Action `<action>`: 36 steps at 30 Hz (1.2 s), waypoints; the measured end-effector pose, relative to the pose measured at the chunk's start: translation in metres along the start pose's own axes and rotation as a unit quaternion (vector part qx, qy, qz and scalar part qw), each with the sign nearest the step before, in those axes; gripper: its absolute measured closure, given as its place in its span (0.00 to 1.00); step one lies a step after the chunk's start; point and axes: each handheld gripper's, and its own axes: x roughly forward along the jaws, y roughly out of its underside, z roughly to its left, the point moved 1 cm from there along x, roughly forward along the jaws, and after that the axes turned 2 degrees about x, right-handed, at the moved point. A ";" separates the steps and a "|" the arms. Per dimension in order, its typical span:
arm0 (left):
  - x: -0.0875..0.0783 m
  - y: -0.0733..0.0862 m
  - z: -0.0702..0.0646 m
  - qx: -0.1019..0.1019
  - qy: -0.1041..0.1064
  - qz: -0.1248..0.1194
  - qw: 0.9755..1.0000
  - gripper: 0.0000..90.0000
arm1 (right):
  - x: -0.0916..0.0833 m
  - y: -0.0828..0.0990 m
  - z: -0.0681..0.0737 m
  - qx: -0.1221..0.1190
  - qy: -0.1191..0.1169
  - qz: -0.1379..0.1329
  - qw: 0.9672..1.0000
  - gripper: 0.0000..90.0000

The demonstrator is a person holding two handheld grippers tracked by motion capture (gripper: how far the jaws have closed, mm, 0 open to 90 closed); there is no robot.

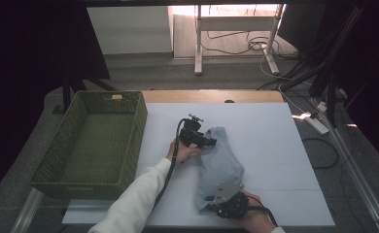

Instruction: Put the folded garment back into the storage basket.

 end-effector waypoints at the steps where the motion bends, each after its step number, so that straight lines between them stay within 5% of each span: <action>1: 0.001 0.000 0.000 -0.001 0.000 0.002 1.000 0.27 | 0.000 0.000 0.000 0.000 -0.001 0.000 1.000 0.84; 12: 0.001 0.002 0.003 -0.011 0.011 0.004 1.000 0.29 | 0.000 0.000 0.000 0.001 -0.002 0.000 1.000 0.84; 21: 0.006 0.002 -0.005 0.003 0.029 0.010 1.000 0.38 | 0.001 0.000 -0.001 0.000 -0.002 0.000 1.000 0.84; 36: 0.005 0.005 -0.012 0.031 0.037 -0.005 0.999 0.88 | 0.001 0.000 -0.001 0.000 -0.002 0.000 1.000 0.84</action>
